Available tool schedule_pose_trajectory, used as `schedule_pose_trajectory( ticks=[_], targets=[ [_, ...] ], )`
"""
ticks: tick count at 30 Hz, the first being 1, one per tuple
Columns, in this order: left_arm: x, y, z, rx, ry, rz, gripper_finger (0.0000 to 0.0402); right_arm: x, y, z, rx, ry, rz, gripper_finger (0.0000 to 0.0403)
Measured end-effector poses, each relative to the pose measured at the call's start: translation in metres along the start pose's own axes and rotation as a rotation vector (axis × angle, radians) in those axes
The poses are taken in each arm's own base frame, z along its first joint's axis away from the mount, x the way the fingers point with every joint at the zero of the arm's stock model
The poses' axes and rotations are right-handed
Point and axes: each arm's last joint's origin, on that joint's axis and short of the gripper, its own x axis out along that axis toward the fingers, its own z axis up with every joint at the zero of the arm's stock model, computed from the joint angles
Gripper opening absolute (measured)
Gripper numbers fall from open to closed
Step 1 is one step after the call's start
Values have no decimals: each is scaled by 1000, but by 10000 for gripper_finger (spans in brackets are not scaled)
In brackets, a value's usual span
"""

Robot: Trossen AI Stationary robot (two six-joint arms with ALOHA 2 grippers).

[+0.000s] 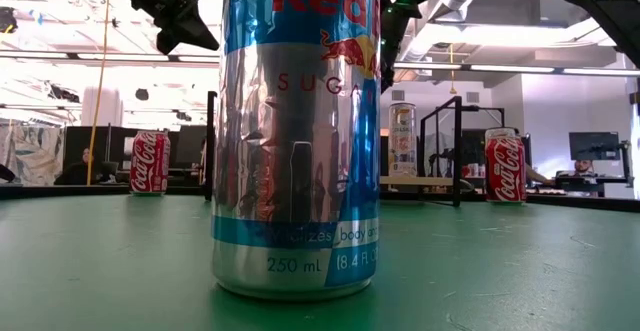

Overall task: Place canned beverage on shelf
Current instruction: Put the top blue soda can on the shelf

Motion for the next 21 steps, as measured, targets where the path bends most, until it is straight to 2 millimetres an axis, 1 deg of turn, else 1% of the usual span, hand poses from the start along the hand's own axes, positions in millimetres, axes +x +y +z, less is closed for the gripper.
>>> schedule_pose_trajectory(
  ticks=[9, 21],
  targets=[
    [0, 0, 0, 0, 0, 0, 0, 0, -7, -2, 16, 10, -35, 19],
    [0, 0, 0, 0, 0, -1, 0, 0, -8, 1, 25, -21, -39, 20]
  ],
)
